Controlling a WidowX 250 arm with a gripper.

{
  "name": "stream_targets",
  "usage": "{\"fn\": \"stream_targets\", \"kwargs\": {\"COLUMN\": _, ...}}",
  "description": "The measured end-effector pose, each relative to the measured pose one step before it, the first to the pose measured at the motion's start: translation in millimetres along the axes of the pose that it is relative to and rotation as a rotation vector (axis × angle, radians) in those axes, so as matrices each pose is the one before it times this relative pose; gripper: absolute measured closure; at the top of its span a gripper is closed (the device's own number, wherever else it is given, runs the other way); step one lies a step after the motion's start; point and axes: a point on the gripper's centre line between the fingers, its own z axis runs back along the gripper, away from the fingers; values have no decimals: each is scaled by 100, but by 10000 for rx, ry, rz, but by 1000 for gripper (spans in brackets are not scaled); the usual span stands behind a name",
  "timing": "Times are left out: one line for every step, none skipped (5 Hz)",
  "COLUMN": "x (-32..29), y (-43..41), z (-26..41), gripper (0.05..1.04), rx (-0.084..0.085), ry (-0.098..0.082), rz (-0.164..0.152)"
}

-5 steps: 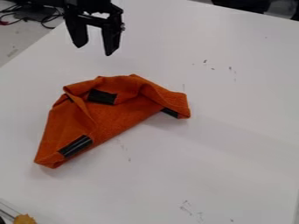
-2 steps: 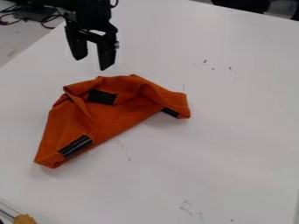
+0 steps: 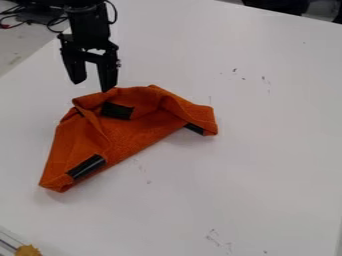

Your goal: Unfold the cloth from top left to bottom right

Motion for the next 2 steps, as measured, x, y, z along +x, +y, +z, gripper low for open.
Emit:
{"fn": "stream_targets", "kwargs": {"x": 261, "y": 901, "z": -714, "gripper": 85, "rx": 58, "ry": 78, "rz": 356}}
{"fn": "stream_targets", "kwargs": {"x": 64, "y": 201, "z": -1081, "gripper": 85, "rx": -127, "ry": 93, "rz": 170}}
